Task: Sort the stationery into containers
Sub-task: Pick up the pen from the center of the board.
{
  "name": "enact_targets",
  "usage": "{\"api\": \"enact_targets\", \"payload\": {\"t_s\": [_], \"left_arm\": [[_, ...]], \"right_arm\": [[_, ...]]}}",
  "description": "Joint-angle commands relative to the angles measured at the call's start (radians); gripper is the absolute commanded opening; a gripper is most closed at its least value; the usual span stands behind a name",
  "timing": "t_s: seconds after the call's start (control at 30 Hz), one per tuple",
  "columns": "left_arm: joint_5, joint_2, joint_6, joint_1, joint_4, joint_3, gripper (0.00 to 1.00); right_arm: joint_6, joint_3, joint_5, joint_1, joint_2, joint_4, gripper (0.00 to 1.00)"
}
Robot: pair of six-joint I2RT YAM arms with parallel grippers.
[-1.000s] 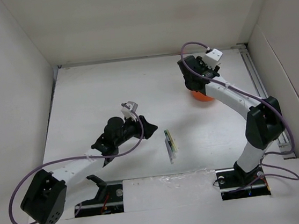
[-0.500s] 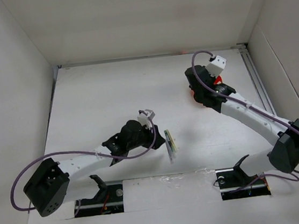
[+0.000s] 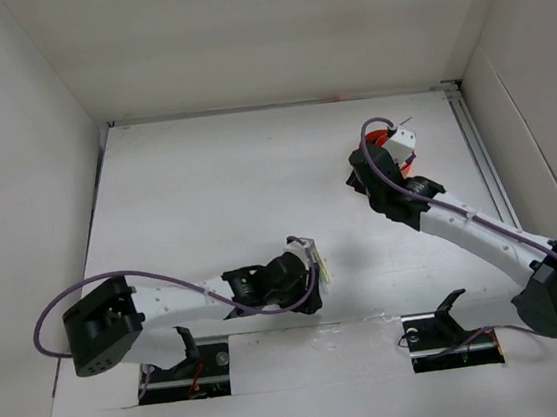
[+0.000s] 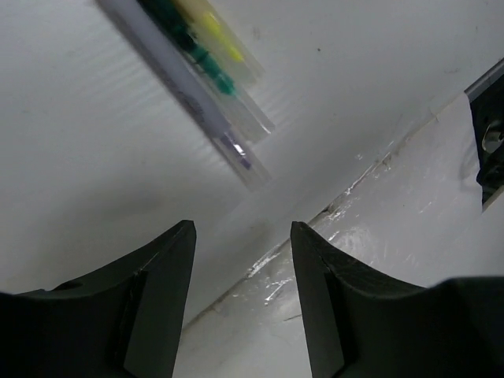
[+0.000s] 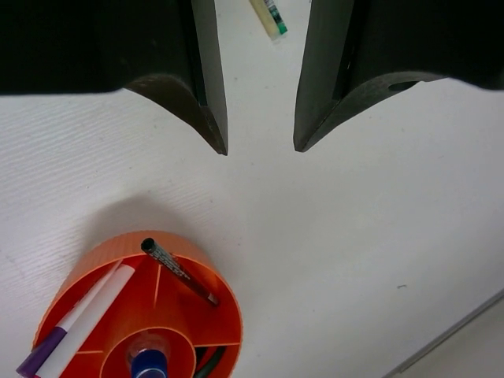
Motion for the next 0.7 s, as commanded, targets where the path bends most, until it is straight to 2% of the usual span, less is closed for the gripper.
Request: {"api": "enact_targets", "payload": {"t_s": [0.0,0.13,0.47,0.67], "left_arm": [[-0.099,0.097,-0.082,-0.079,-0.097,0.117,0.49],[-0.133,0.189,-0.107,-0.126,-0.107,0.17,0.49],[-0.274,0.302,-0.136,-0.126,-0.176,0.283,0.49],[-0.346,0.385,-0.127,-0.135,-0.257,0.328,0.37]], "right_arm": [[-0.006,-0.016,-0.038,0.004,-0.041,0.069,0.45],[-0.015,-0.039,-0.082,0.004,-0.064,0.093,0.45],[-0.026,-0.078,-0.111,-0.008,-0.123,0.113,0.45],[-0.026,-0.087,-0.144,-0.019,-0.146,0.113,0.48]]}}
